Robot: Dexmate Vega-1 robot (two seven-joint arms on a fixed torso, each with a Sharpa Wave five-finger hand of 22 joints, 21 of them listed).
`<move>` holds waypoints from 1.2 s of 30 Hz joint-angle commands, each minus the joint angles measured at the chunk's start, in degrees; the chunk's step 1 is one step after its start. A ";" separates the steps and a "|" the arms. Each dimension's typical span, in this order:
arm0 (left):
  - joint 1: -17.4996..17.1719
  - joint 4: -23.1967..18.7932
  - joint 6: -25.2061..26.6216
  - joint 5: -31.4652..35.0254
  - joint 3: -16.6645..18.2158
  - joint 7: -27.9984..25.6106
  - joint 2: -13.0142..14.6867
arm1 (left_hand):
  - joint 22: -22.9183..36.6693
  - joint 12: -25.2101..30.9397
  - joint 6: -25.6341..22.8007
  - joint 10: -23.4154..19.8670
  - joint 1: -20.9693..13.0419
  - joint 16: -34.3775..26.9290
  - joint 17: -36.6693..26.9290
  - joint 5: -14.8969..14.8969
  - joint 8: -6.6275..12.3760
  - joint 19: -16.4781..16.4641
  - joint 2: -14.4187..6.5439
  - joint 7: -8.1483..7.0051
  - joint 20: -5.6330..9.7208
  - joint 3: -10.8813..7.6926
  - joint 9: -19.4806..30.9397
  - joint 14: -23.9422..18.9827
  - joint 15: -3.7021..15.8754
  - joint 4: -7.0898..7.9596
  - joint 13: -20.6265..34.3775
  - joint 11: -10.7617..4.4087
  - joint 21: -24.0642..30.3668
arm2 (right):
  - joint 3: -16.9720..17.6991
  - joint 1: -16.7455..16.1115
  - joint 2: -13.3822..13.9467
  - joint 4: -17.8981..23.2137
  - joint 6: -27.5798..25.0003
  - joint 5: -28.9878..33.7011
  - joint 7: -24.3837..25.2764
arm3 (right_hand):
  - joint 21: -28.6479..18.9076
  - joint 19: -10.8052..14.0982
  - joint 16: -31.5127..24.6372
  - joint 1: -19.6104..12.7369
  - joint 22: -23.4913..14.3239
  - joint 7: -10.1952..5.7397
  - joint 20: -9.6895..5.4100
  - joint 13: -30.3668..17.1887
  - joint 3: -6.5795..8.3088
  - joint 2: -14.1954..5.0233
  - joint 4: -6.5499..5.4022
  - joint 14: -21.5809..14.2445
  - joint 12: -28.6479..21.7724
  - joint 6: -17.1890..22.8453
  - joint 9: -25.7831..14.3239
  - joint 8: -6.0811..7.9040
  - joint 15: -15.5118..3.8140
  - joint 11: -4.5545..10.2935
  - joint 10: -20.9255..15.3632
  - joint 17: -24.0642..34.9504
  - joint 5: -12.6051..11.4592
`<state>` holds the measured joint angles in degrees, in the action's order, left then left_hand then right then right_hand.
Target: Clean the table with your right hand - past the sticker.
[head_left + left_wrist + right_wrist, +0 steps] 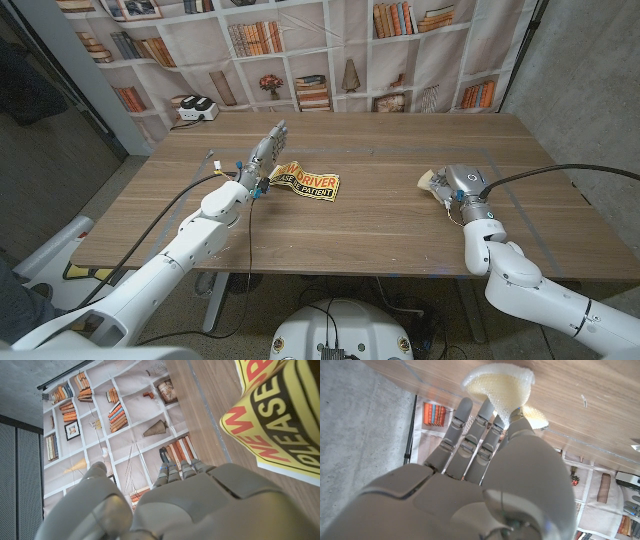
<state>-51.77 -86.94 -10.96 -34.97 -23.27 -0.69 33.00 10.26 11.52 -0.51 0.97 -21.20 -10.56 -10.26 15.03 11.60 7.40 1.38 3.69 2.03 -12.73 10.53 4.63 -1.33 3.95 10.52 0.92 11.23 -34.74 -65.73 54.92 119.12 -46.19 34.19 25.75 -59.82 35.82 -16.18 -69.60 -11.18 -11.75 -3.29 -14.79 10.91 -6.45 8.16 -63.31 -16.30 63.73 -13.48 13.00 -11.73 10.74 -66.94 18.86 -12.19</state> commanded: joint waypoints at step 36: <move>-3.17 -3.98 0.74 -0.70 2.57 -1.54 3.03 | 0.19 0.02 -0.31 0.26 -0.42 -0.10 -0.10 -0.20 -0.32 0.46 -0.24 0.07 -0.01 0.46 0.18 0.31 0.14 0.12 0.22 0.16 0.26 | -8.75 13.90 -8.39 -12.38 15.38 11.24 -13.64 | -0.30 1.16 -0.15 -0.44 0.16 0.09 -8.23 -0.50 0.13 -0.41 -0.12 -1.26 -0.10 -0.40 -0.53 0.19 -2.13 -0.03 -0.28 -0.22 0.49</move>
<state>-55.03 -90.83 -10.51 -35.50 -20.92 -2.44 35.70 10.26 11.52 -0.51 0.97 -21.35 -10.56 -10.26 15.04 11.60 7.40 1.24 3.69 2.03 -12.50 10.53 4.63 -1.34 4.20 10.52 0.92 11.23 -41.19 -54.85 49.32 110.72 -33.16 43.47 14.81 -59.82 36.30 -16.17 -70.09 -10.92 -11.65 -3.38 -15.05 10.90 -6.35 8.15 -63.92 -16.09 63.61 -13.73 12.97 -12.01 10.53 -66.73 18.60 -11.74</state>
